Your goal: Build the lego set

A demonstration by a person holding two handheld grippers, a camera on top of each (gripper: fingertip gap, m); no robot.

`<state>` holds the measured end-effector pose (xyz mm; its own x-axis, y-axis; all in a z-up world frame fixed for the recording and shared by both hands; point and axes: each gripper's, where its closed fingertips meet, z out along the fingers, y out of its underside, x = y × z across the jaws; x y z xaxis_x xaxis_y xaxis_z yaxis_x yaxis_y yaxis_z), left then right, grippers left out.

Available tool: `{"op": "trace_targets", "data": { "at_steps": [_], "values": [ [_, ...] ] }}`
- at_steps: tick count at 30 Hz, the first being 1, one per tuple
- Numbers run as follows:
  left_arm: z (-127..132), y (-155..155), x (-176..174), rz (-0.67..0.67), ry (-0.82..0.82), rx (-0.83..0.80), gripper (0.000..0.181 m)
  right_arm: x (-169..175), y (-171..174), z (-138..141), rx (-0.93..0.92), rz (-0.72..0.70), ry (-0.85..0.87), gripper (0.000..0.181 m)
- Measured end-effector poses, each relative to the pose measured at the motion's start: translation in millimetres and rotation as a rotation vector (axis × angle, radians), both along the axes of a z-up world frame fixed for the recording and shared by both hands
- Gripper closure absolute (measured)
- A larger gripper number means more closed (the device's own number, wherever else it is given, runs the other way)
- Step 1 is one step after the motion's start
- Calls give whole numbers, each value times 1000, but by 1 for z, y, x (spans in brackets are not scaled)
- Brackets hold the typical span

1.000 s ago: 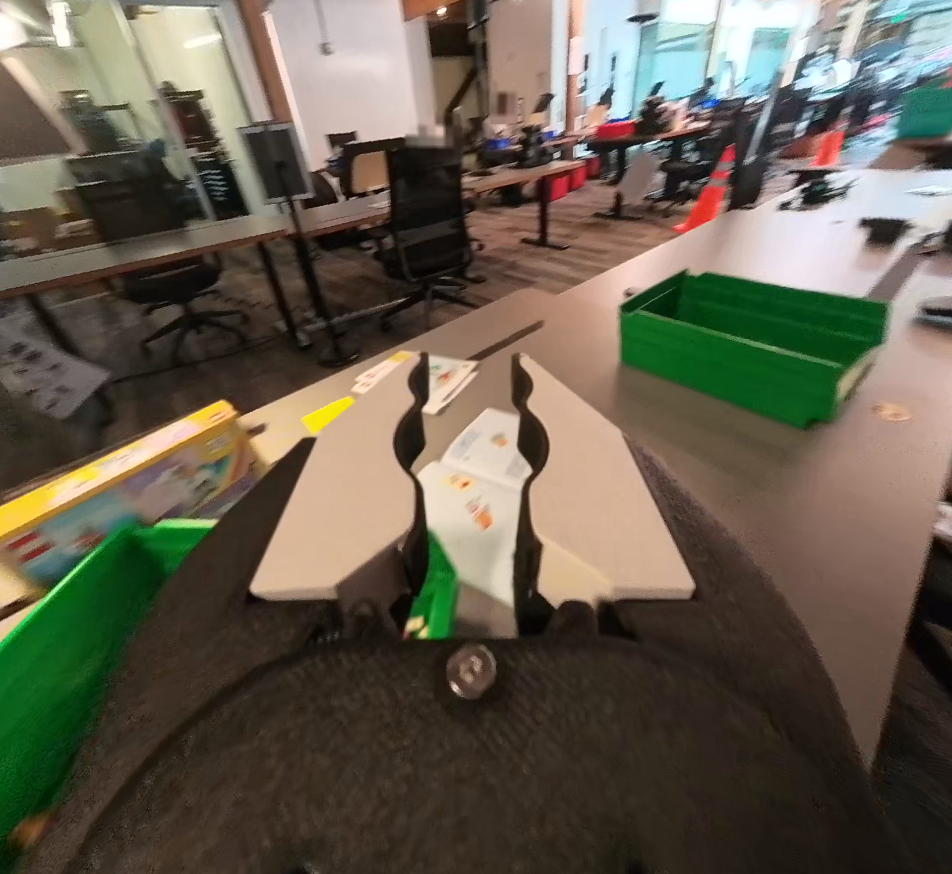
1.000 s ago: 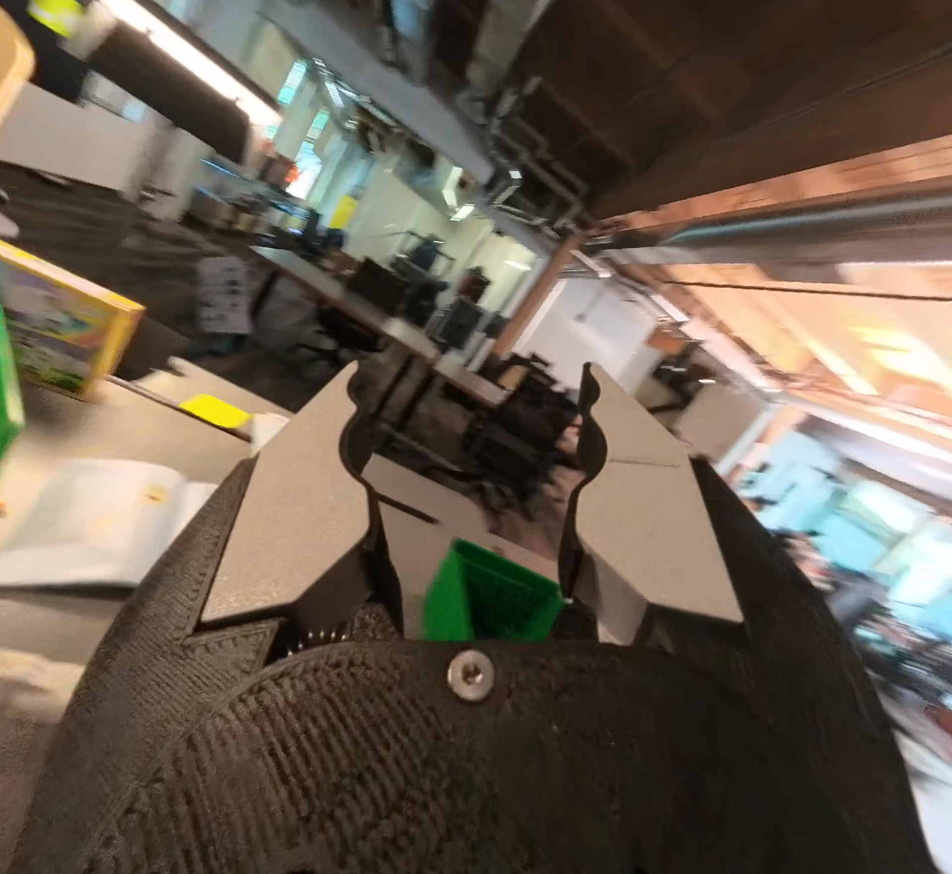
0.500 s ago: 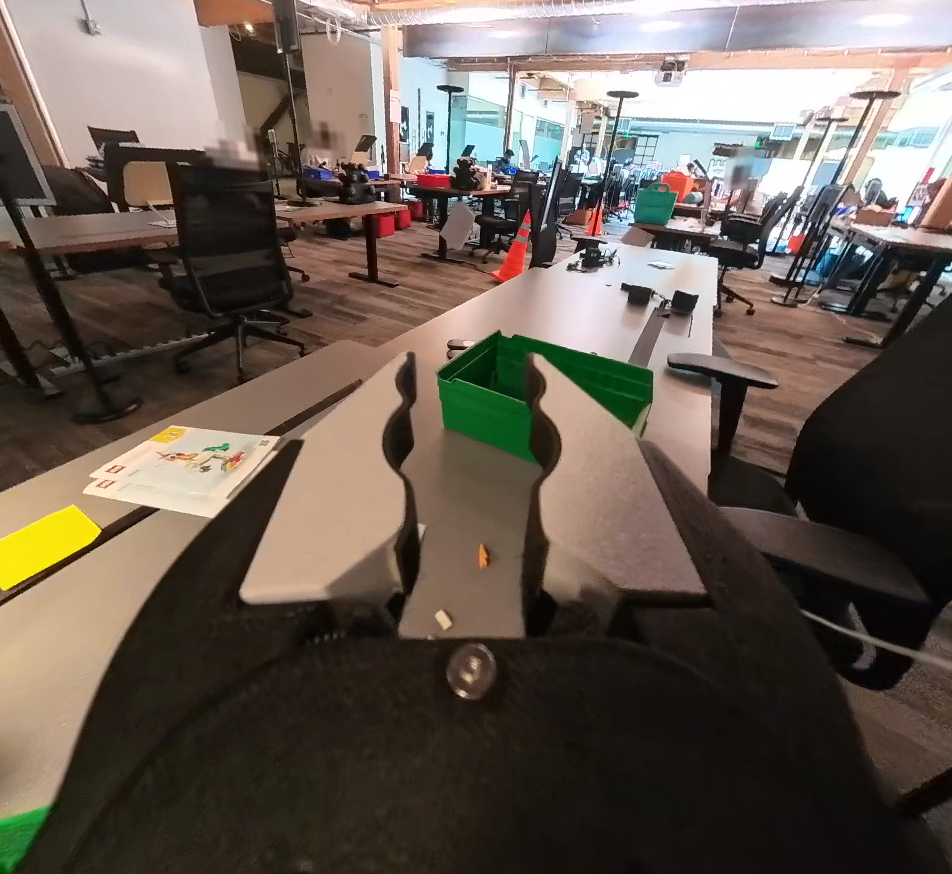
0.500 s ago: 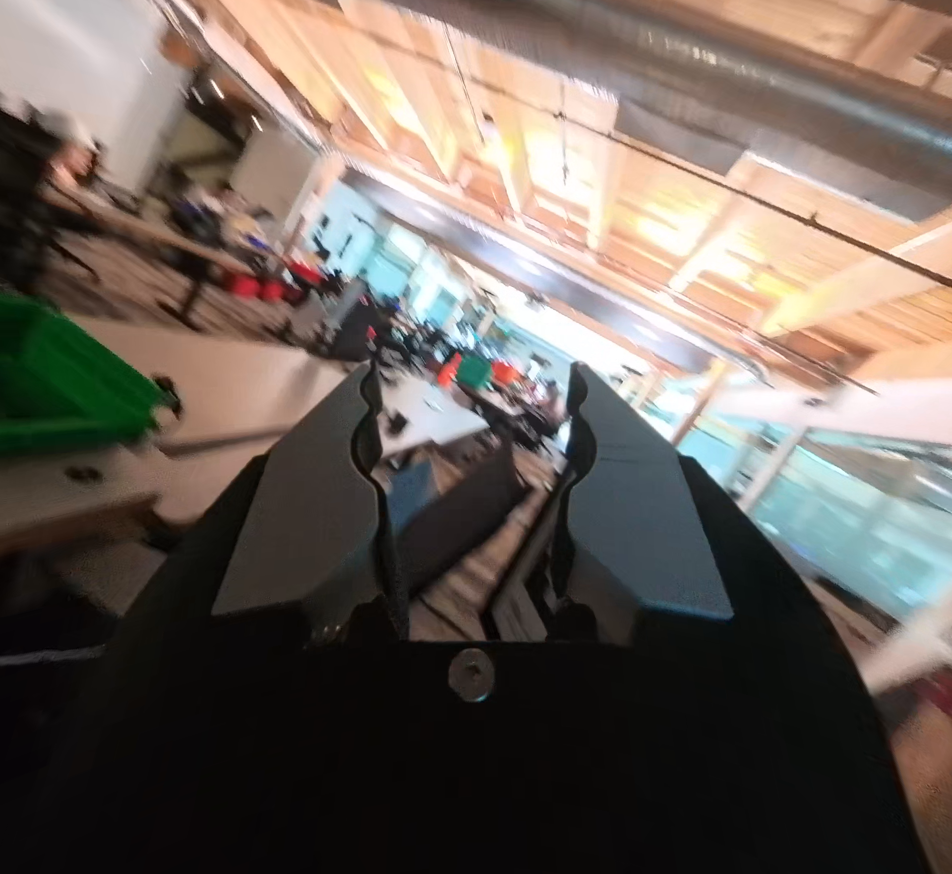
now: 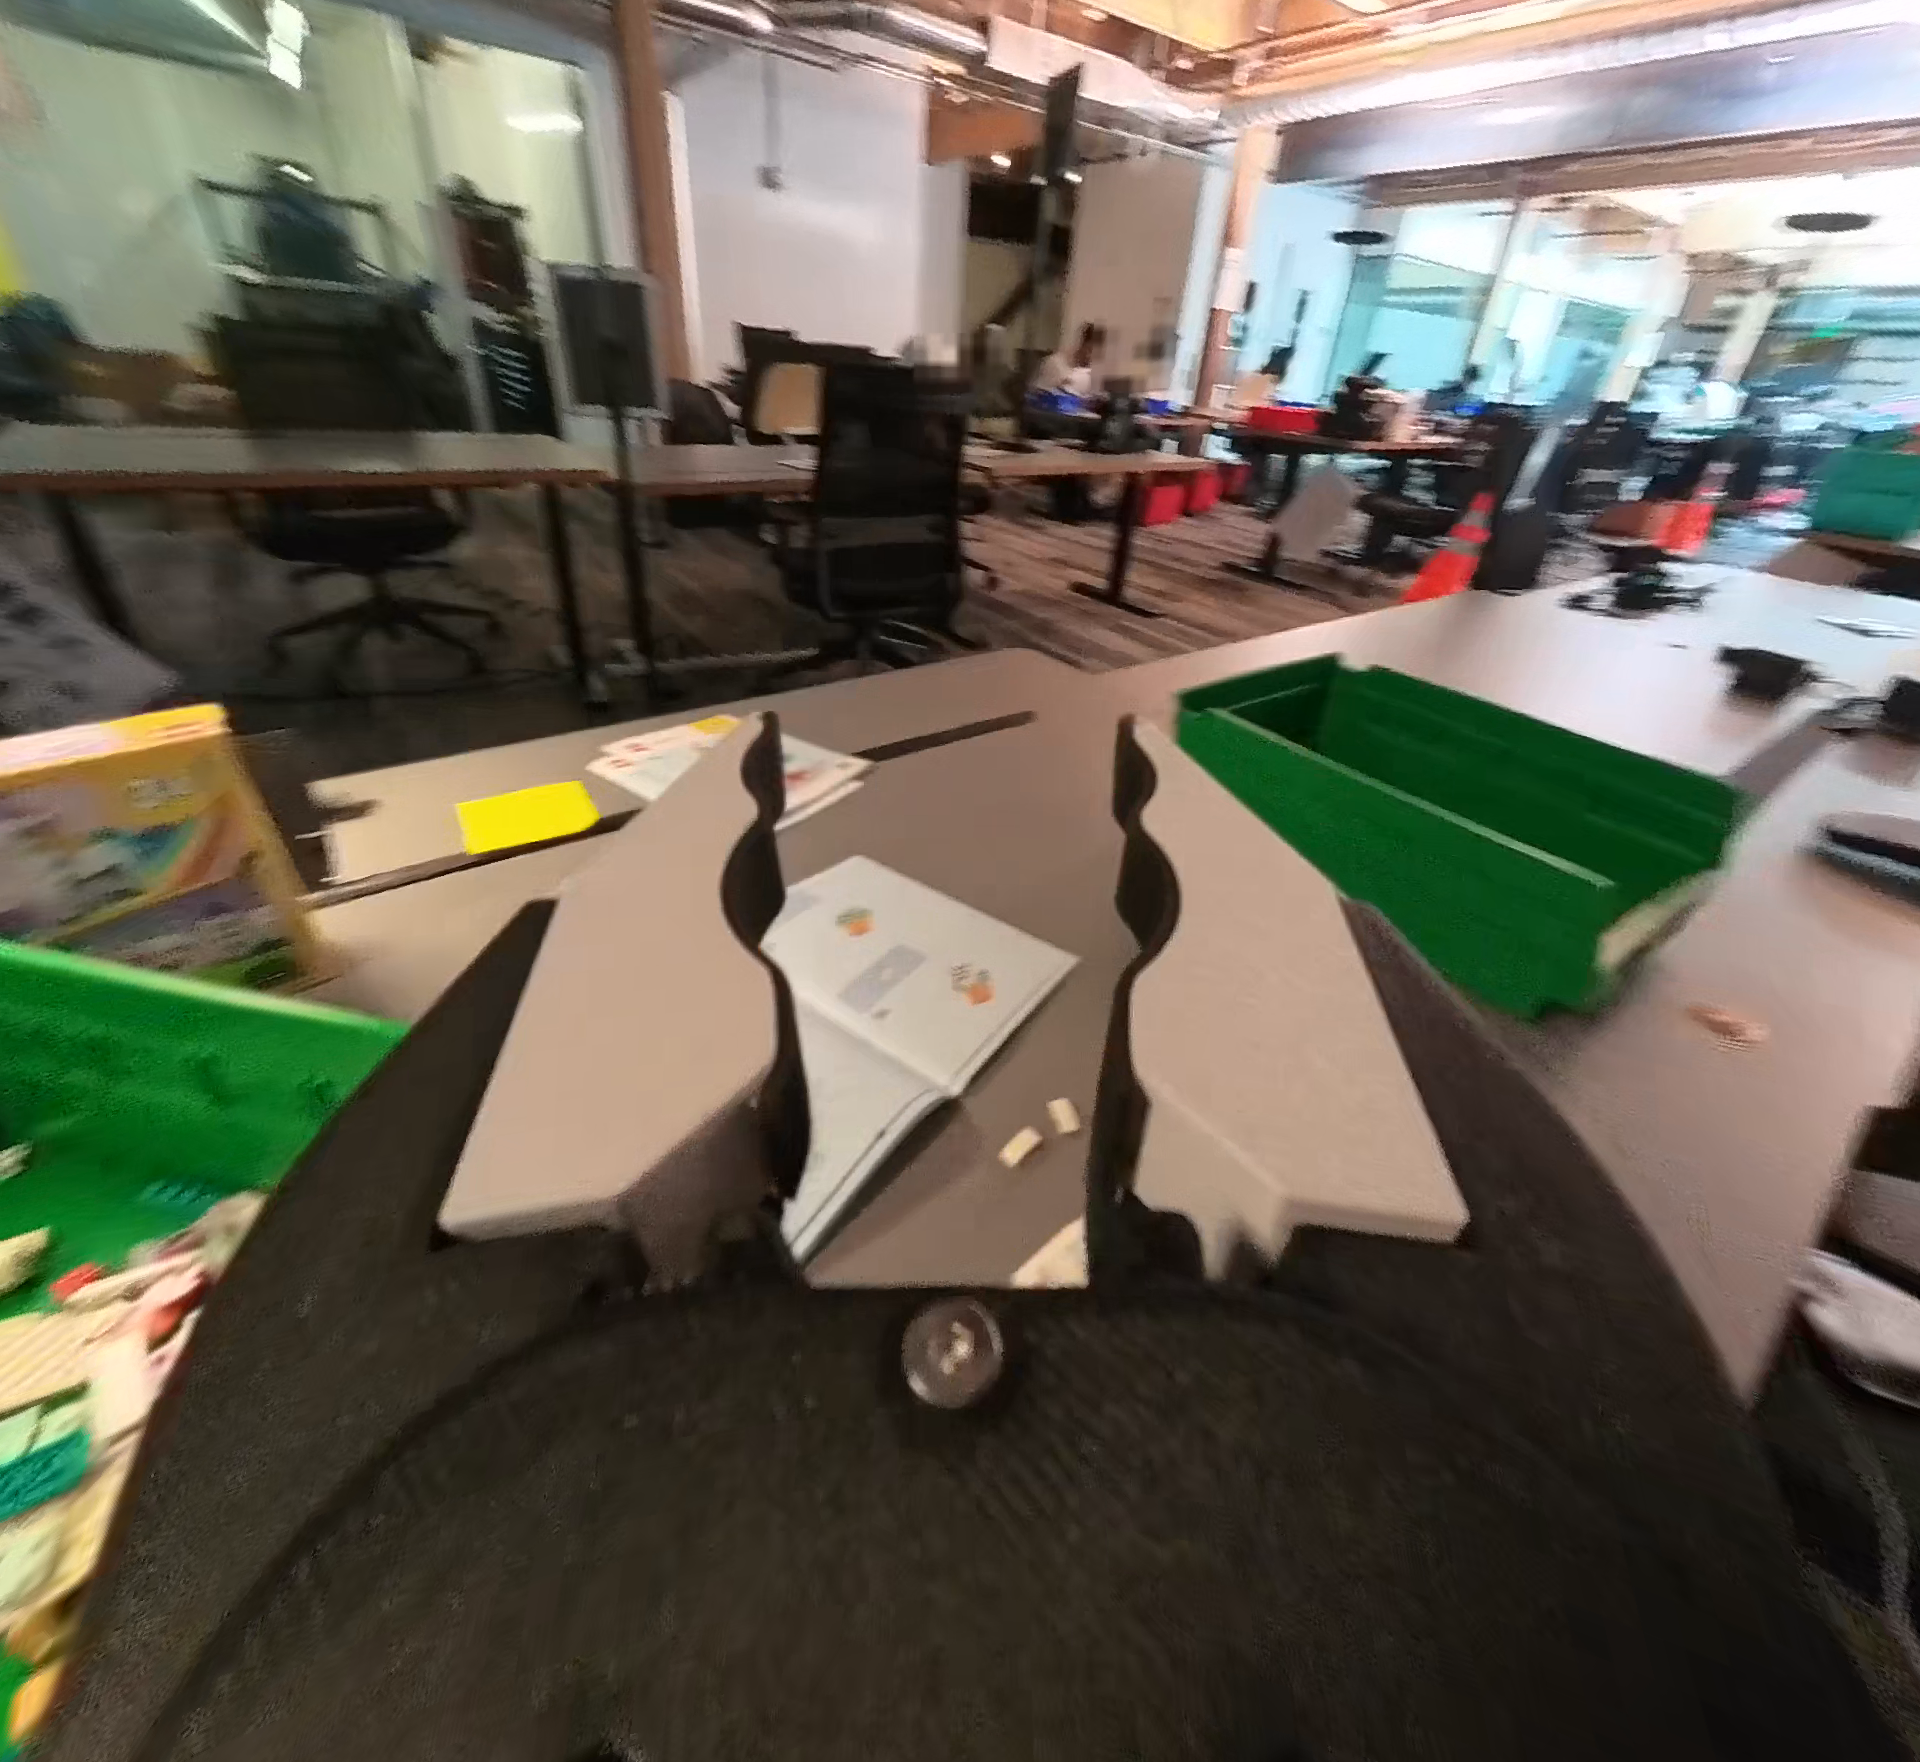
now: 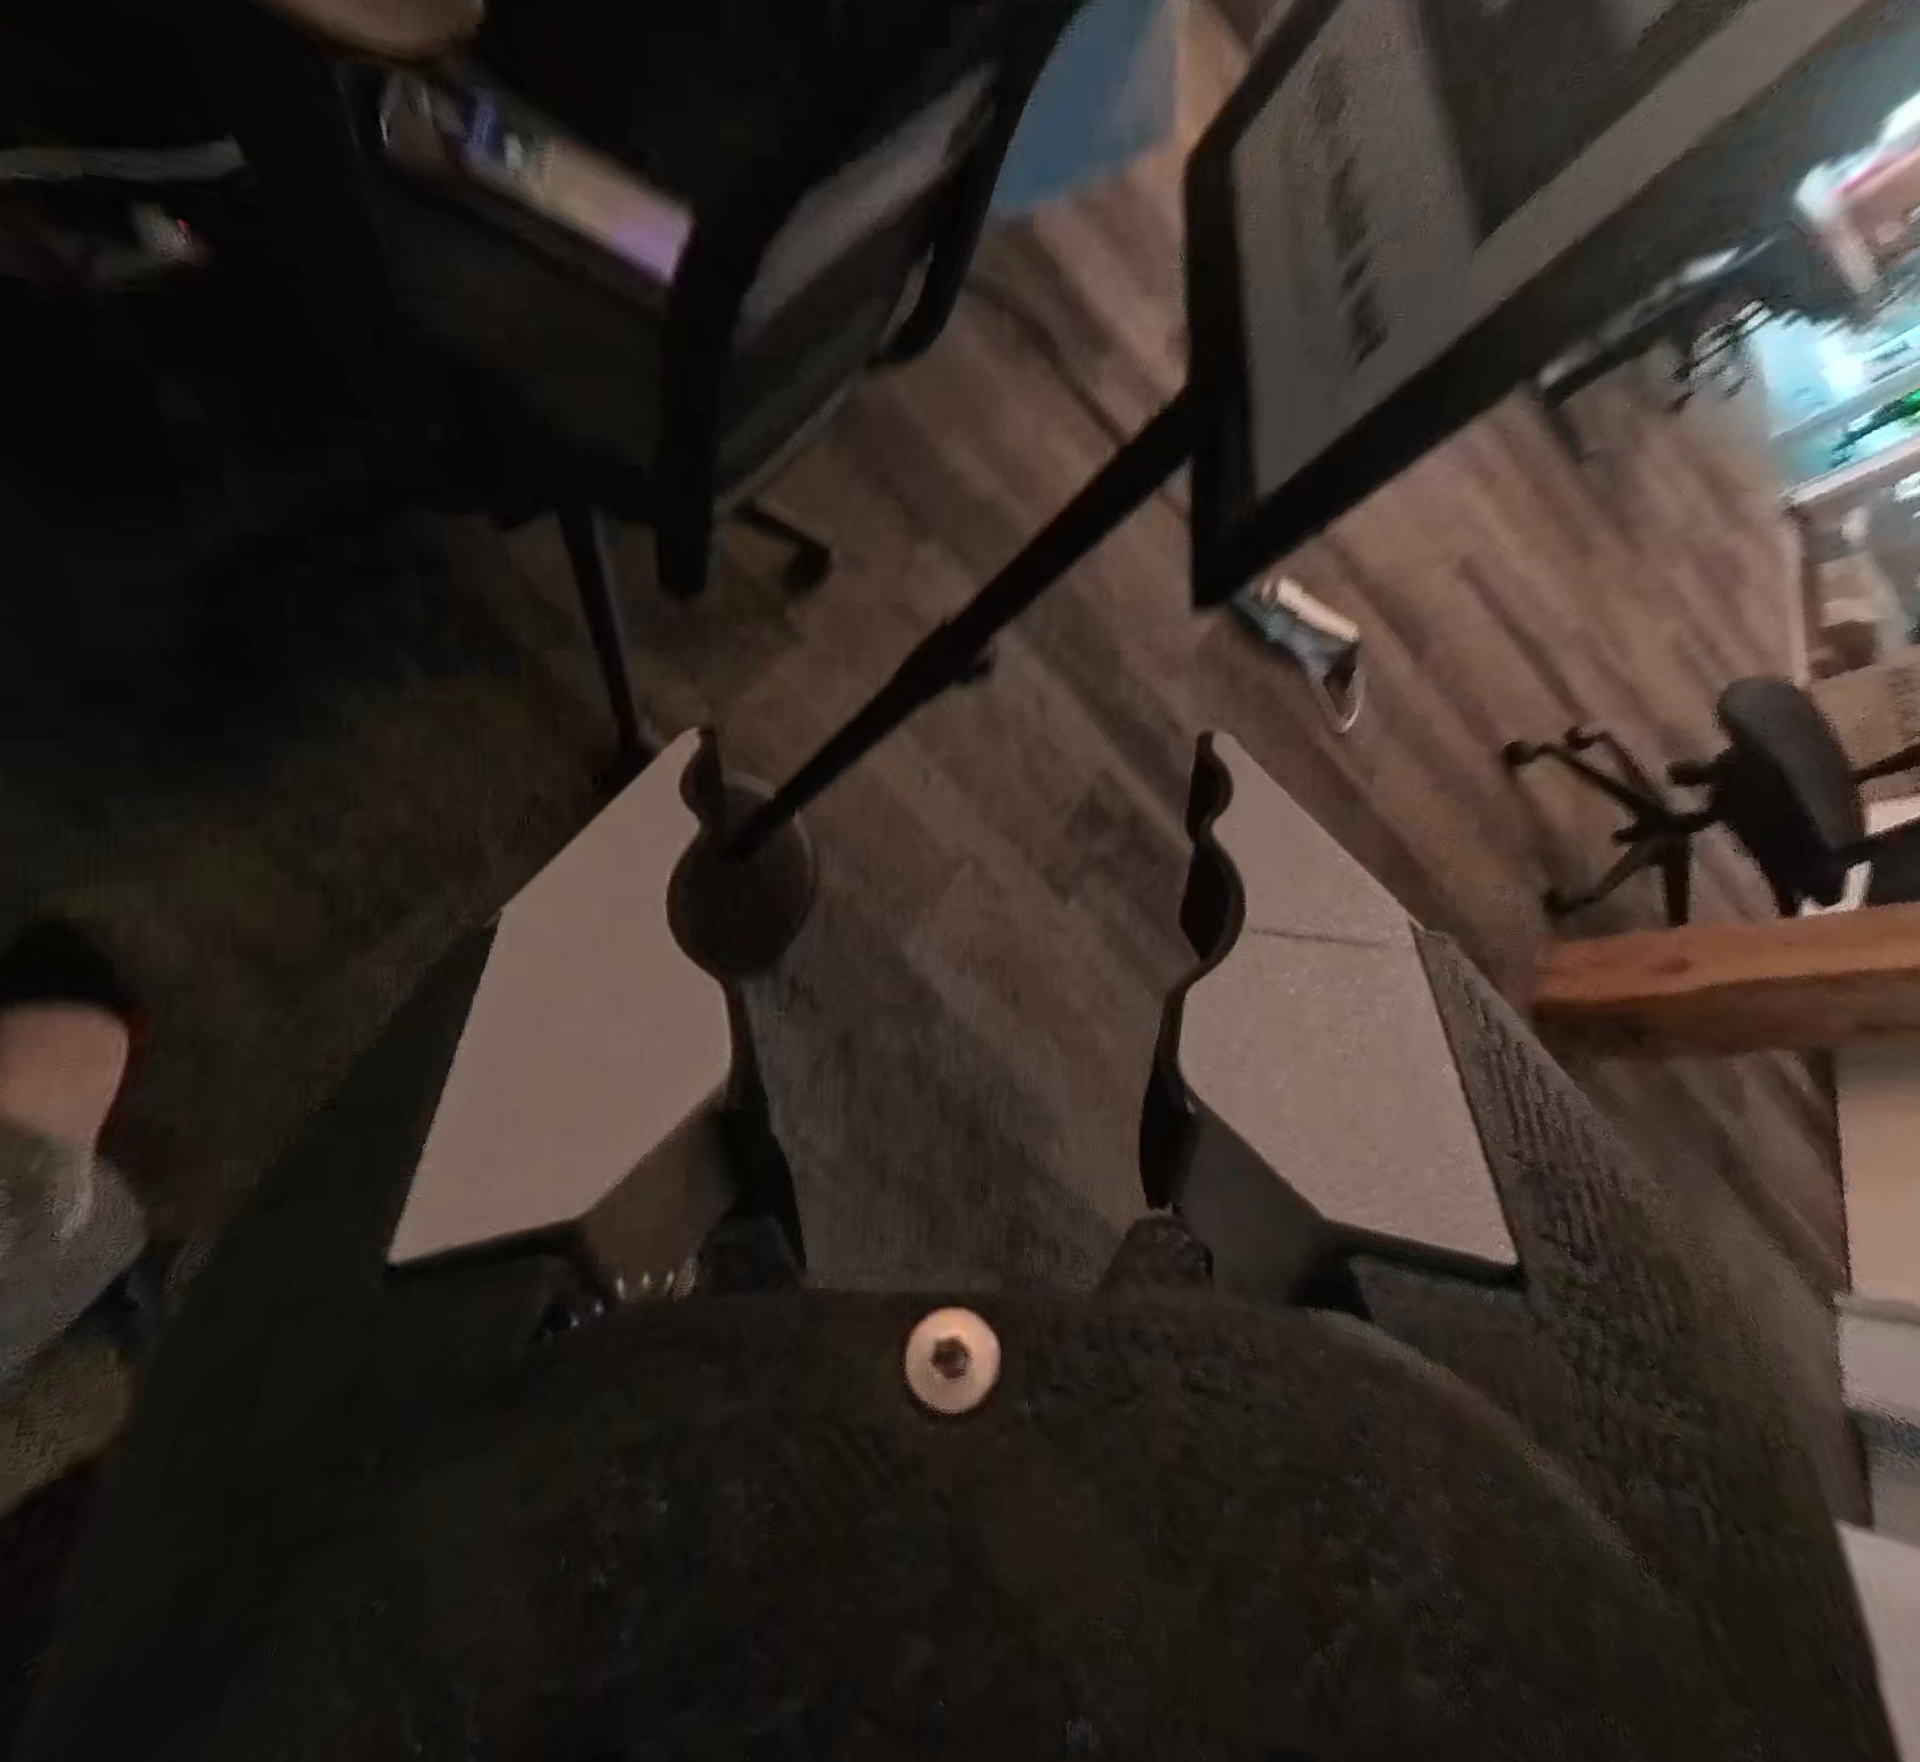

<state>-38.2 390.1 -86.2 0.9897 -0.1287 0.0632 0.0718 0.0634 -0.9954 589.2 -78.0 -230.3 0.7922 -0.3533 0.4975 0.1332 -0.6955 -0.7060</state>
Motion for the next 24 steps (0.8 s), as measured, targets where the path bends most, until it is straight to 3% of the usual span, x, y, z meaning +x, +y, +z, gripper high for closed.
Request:
{"op": "trace_targets", "data": {
  "at_steps": [5, 8, 10, 14, 18, 21, 24],
  "values": [
    [-36, -19, -6, 105, 188, 48, 112, 21, -47, -48, -109, -106, 111, 93],
    [-38, -23, -11, 108, 240, 99, 112, 18, -53, -49, -75, -150, 119, 94],
    [-43, -21, -16, 94, 226, 116, 112, 8, -35, -43, -15, -115, 128, 95],
    [-64, -20, -16, 40, 197, 117, 111, -36, 54, -17, 118, 135, 153, 95],
    [-83, -26, -5, -16, 227, 121, 111, -95, 169, 33, 328, 415, 249, 95],
    [-102, -24, -5, -18, 234, 92, 112, -165, 256, 64, 420, 701, 317, 95],
    [-117, -21, -1, -51, 198, 26, 116, -251, 333, 77, 465, 999, 398, 97]
  ]
}}
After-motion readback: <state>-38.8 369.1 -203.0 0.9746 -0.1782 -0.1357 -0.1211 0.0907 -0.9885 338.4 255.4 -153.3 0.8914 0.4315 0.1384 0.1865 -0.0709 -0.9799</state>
